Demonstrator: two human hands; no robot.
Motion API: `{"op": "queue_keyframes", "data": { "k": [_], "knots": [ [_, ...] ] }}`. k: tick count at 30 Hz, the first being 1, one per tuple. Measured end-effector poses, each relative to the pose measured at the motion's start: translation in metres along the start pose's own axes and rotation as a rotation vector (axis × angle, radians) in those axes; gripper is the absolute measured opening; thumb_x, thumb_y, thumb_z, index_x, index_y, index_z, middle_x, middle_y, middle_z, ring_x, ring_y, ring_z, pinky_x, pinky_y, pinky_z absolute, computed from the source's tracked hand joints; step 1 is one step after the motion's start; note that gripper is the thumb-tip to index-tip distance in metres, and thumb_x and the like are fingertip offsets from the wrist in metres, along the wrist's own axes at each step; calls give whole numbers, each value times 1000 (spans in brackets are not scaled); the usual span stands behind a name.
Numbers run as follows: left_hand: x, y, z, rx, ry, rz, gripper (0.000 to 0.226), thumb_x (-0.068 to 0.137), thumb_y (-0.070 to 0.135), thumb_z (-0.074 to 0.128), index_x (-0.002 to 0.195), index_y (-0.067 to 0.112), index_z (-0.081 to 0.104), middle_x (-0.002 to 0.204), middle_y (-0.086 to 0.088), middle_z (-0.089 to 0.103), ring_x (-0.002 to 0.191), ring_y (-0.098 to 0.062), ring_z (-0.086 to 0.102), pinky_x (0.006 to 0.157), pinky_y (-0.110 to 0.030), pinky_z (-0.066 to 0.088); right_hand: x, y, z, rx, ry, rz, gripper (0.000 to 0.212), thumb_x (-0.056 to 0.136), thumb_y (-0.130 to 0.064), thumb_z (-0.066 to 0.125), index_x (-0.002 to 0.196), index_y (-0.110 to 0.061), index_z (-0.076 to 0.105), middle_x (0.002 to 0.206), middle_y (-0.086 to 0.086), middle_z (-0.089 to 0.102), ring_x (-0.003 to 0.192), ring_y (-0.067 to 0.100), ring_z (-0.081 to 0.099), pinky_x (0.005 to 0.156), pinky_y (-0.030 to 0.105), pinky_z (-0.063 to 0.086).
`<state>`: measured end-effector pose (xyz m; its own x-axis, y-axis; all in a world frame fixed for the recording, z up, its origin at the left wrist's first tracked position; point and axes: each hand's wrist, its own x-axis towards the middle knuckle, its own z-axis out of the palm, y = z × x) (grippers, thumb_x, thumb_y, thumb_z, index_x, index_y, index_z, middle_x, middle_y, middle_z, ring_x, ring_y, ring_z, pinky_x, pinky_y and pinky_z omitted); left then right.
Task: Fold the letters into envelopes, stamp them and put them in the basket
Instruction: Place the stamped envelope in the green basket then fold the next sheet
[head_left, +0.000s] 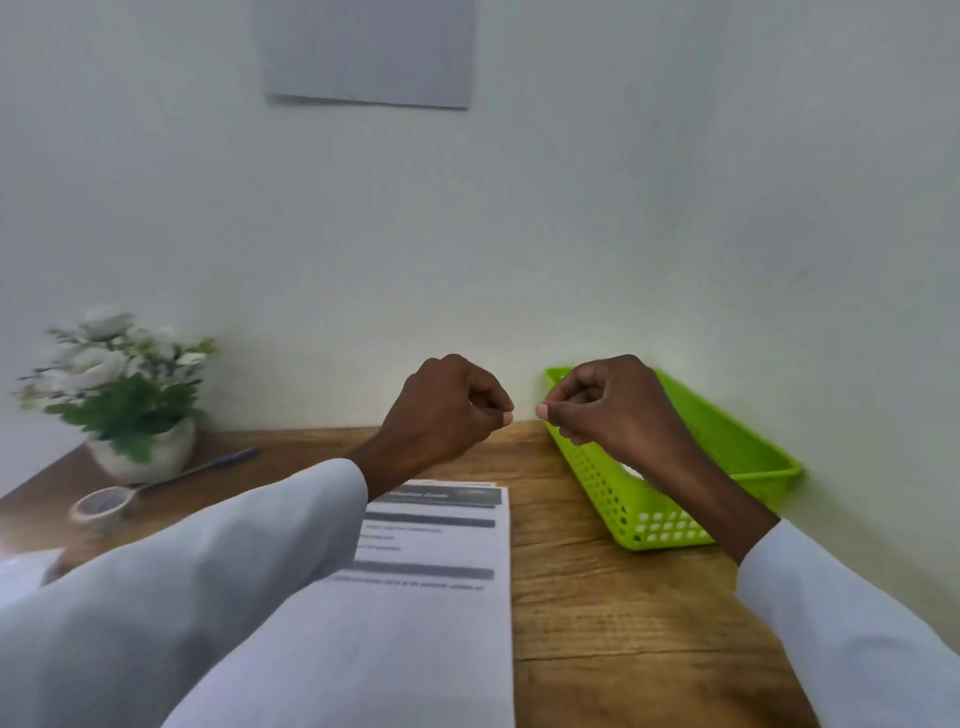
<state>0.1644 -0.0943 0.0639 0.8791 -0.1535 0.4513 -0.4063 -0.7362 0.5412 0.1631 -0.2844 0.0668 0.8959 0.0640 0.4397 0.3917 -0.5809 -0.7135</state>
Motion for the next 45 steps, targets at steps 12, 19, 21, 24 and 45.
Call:
{"op": "queue_keyframes", "data": {
  "k": [12, 19, 21, 24, 45],
  "knots": [
    [-118, -92, -66, 266, 30, -304, 28, 76, 45, 76, 82, 21, 64, 81, 11, 65, 79, -11, 61, 67, -29, 47, -57, 1, 66, -442, -194, -17, 19, 74, -32, 79, 70, -15, 70, 68, -5, 67, 67, 12, 62, 55, 25, 40],
    [-146, -106, -59, -135, -31, -385, 16, 76, 36, 80, 79, 28, 67, 80, 9, 72, 81, -12, 67, 71, -35, 56, -60, 4, 81, -346, -240, 52, 35, 70, -45, 82, 88, -19, 68, 83, -4, 69, 81, 15, 66, 76, 36, 55],
    [-147, -100, -59, -188, -52, -360, 12, 78, 29, 79, 87, 29, 71, 90, 10, 75, 88, -11, 70, 83, -41, 58, -55, 2, 84, -351, -259, 69, 39, 71, -47, 80, 96, -18, 68, 91, -3, 69, 87, 17, 66, 81, 38, 55],
    [-148, -93, -57, -187, -85, -288, 16, 81, 26, 77, 95, 28, 70, 94, 13, 75, 89, -5, 69, 84, -41, 58, -51, 3, 89, -339, -291, 74, 47, 72, -49, 80, 107, -19, 67, 104, 1, 70, 96, 19, 65, 87, 37, 53],
    [-131, -111, -56, -861, 245, -477, 59, 76, -7, 74, 128, 12, 53, 107, -7, 74, 96, -25, 72, 74, -36, 60, -53, 8, 78, 403, -46, 142, 38, 71, 7, 79, 102, -14, 69, 104, -2, 73, 87, 4, 69, 72, 13, 55]
  ]
}}
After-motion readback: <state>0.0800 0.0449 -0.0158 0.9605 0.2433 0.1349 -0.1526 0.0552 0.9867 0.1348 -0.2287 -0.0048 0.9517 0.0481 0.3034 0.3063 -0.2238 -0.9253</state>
